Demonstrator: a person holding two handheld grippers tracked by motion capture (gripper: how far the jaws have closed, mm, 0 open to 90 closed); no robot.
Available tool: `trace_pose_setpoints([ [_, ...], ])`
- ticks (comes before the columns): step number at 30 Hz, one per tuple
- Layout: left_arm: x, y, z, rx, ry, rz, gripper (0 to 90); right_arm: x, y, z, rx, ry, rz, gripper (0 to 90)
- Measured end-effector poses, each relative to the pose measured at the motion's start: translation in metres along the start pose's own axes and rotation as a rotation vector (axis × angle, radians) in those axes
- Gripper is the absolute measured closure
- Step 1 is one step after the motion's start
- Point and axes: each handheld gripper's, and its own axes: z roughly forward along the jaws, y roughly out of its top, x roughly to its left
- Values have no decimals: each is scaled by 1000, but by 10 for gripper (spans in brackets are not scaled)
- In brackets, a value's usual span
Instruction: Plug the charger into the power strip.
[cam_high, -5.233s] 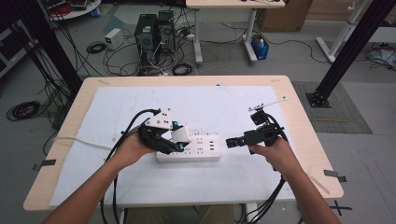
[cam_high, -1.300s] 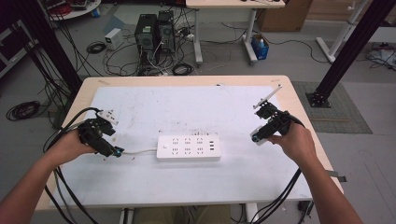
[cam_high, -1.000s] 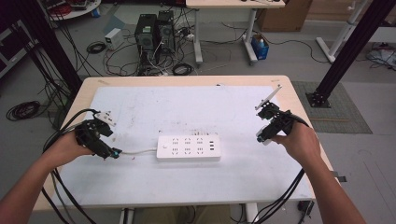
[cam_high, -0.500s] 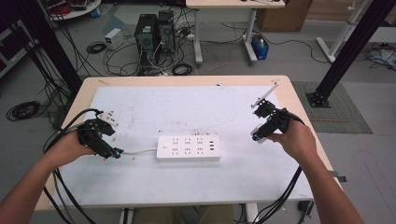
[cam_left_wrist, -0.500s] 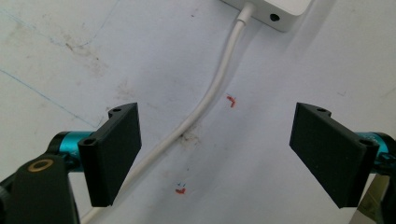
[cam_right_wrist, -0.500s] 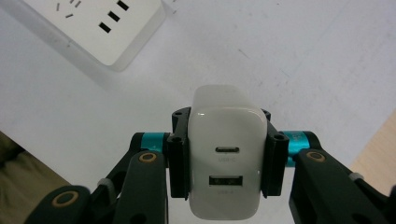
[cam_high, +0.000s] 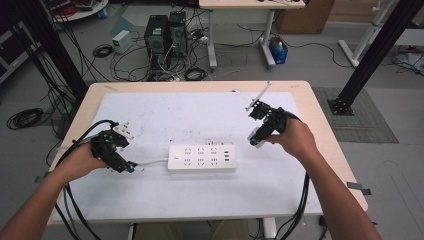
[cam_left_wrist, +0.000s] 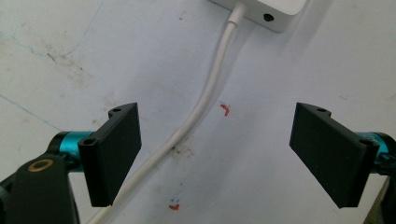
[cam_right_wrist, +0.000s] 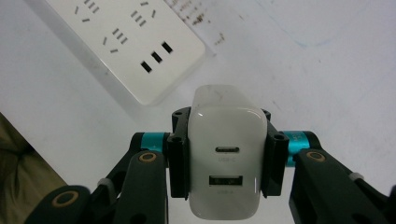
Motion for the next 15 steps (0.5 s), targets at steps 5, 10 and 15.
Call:
trace_pose_setpoints([
  [5, 0, -2, 0, 1, 10, 8, 168, 7, 24, 9, -10, 31, -51, 623],
  [10, -1, -4, 1, -4, 7, 5, 168, 16, 40, 23, 14, 57, -109, 623],
  [15, -4, -6, 3, -4, 0, 4, 168, 26, 56, 41, 33, 91, -180, 622],
])
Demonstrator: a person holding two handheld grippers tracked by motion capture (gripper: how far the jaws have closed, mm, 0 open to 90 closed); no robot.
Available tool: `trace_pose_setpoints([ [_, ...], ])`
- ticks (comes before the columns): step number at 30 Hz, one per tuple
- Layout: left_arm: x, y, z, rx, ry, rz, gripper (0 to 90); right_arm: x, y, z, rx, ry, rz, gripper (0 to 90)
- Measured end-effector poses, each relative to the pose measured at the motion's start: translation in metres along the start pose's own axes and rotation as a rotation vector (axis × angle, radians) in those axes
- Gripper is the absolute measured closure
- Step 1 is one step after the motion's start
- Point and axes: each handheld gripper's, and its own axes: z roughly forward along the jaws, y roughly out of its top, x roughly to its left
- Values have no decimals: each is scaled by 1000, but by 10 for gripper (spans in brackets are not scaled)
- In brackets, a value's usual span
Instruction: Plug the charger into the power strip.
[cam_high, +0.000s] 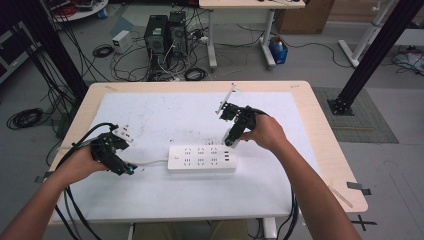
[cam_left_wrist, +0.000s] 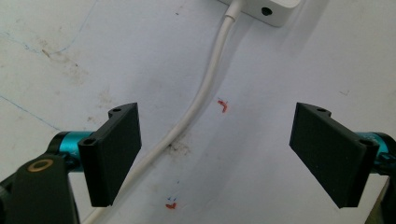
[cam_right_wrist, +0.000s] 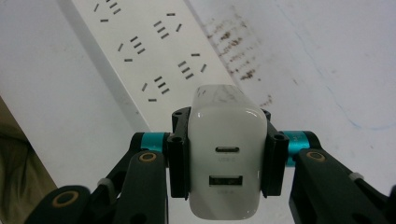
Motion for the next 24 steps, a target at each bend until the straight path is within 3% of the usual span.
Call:
trace_pose_setpoints([
  [10, 0, -5, 1, 0, -4, -12, 168, 9, 29, 28, 41, 42, -111, 623],
  [19, 0, -10, 2, -5, -4, -24, 168, 17, 38, 38, 86, 22, -238, 623],
  [21, 0, -10, 3, -8, -6, -29, 168, 18, 38, 39, 91, 22, -248, 623],
  [24, 0, -12, 3, -8, -6, -32, 168, 21, 39, 43, 115, 2, -305, 623],
])
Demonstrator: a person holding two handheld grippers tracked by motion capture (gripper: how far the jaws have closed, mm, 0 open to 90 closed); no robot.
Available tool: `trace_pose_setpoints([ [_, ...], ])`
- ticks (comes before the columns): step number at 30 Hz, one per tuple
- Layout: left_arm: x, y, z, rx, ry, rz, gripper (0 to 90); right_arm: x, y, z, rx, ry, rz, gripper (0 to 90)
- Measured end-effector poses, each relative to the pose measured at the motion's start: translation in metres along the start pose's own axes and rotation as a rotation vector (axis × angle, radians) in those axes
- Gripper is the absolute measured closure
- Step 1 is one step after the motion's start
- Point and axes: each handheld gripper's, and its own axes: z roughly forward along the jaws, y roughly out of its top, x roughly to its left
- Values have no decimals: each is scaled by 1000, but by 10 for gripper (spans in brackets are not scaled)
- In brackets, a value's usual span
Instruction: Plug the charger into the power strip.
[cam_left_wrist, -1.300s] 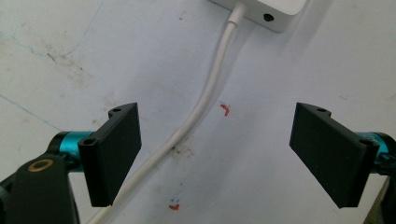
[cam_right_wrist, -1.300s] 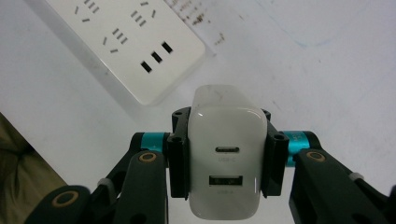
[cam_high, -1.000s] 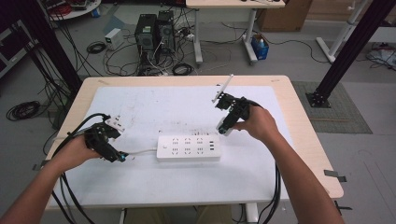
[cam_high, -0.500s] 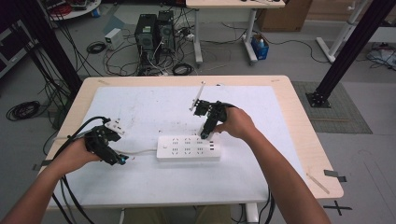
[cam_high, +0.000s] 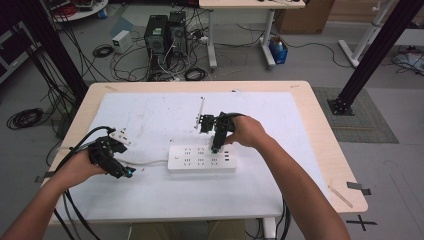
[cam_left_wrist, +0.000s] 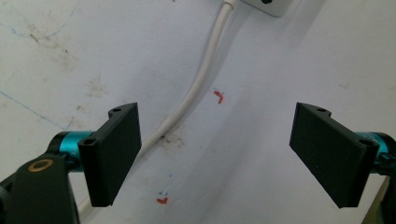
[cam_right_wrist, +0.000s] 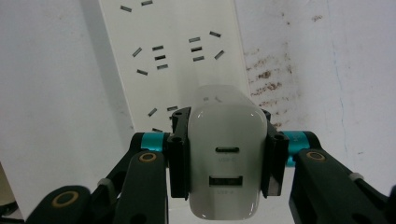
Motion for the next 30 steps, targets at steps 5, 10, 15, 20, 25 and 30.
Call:
trace_pose_setpoints([
  [5, 0, 0, 0, -4, -2, -7, 168, 2, 3, 3, 20, -14, -65, 623],
  [10, 0, -1, 1, 4, -3, -6, 168, 4, 6, 6, 29, -9, -106, 623],
  [15, 1, -2, 1, 1, -3, -10, 168, 7, 8, 10, 39, -21, -171, 623],
  [20, 1, -3, 1, 4, -5, -11, 168, 10, 14, 14, 78, -28, -201, 624],
  [25, 0, -3, 4, 11, -12, -15, 168, 8, 18, 16, 98, -25, -190, 625],
  [30, 0, -2, 4, 6, -11, -10, 168, 9, 22, 24, 137, -26, -198, 626],
])
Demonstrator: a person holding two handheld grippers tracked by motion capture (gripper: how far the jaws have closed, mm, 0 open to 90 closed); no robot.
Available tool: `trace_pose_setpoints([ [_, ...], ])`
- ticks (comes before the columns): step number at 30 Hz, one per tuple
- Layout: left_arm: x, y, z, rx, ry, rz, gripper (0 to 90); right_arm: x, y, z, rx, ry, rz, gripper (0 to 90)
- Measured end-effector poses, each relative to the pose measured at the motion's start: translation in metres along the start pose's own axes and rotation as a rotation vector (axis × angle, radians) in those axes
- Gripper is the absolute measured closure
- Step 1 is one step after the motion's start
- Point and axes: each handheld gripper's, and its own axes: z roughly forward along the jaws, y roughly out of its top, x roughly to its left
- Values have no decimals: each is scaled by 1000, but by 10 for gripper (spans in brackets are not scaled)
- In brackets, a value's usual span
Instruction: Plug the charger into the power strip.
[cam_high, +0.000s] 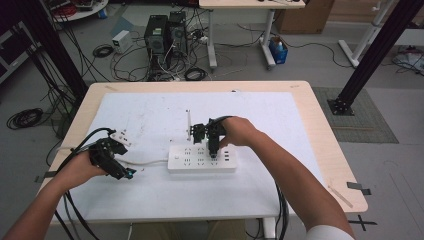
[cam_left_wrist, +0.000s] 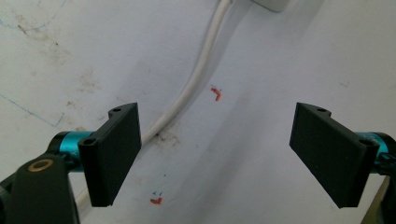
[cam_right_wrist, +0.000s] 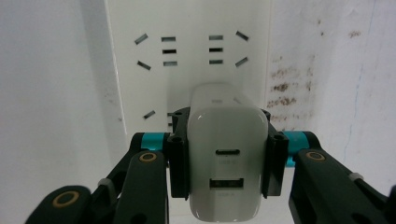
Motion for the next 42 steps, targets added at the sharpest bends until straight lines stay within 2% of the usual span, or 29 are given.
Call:
trace_pose_setpoints([
  [4, 0, 0, 1, 4, -3, -9, 168, -1, 0, 1, 4, 8, 1, 627],
  [8, 0, 1, 1, 3, -2, -12, 168, 6, 2, 3, 11, -30, -22, 628],
  [9, 0, 1, 2, 1, -1, -13, 168, 6, 2, 3, 15, -30, -18, 628],
  [11, -1, 2, 3, 4, -1, -12, 168, 2, -1, 3, -10, -16, -3, 629],
  [12, -2, 2, 3, -1, 0, -13, 168, 4, -1, 3, -7, -27, -5, 628],
  [14, -2, 2, 4, 1, -2, -13, 168, 13, 2, 4, 21, -82, -36, 628],
  [15, -2, 2, 4, 1, -1, -16, 168, 14, 2, 4, 17, -82, -23, 628],
  [18, -3, 2, 3, -8, 1, -22, 168, -1, -2, 4, -17, 5, 6, 628],
  [19, -3, 2, 2, -5, 2, -22, 168, -3, -3, 4, -28, 18, 16, 628],
  [22, -2, 1, 2, 2, 1, -23, 168, 8, -1, 5, -5, -49, -19, 628],
  [24, -3, 2, 2, 0, 6, -31, 168, 7, -1, 5, -5, -40, -16, 628],
  [25, -3, 2, 1, -9, 7, -34, 168, 2, -2, 5, -9, -12, -4, 628],
  [26, -4, 2, 0, -11, 7, -34, 168, -6, -3, 5, -24, 35, 13, 628],
  [29, -4, 1, 2, -14, 0, -40, 168, 8, 1, 6, 19, -40, -13, 628],
  [30, -4, 1, 2, -13, 4, -43, 168, 6, 0, 6, 13, -34, -27, 628],
  [32, -5, 0, 3, -16, 1, -42, 168, -3, -1, 6, 5, 18, 11, 627],
  [33, -6, 0, 4, -20, 2, -43, 168, -3, 0, 6, 1, 16, 8, 628],
  [35, -5, -1, 6, -18, -3, -49, 168, 6, 3, 7, 31, -32, -3, 628],
  [36, -5, -1, 6, -14, -1, -50, 168, 7, 2, 7, 32, -39, -15, 628],
  [37, -5, -1, 6, -17, -1, -47, 168, 6, 2, 7, 36, -39, -16, 628],
  [39, -6, -1, 6, -17, -5, -45, 168, -1, 1, 7, 19, 4, 11, 627],
  [40, -6, -1, 6, -16, -3, -39, 168, -2, 1, 7, 17, 10, 17, 627],
  [42, -6, -2, 7, -13, -2, -42, 168, 2, 2, 8, 22, -9, 19, 627],
])
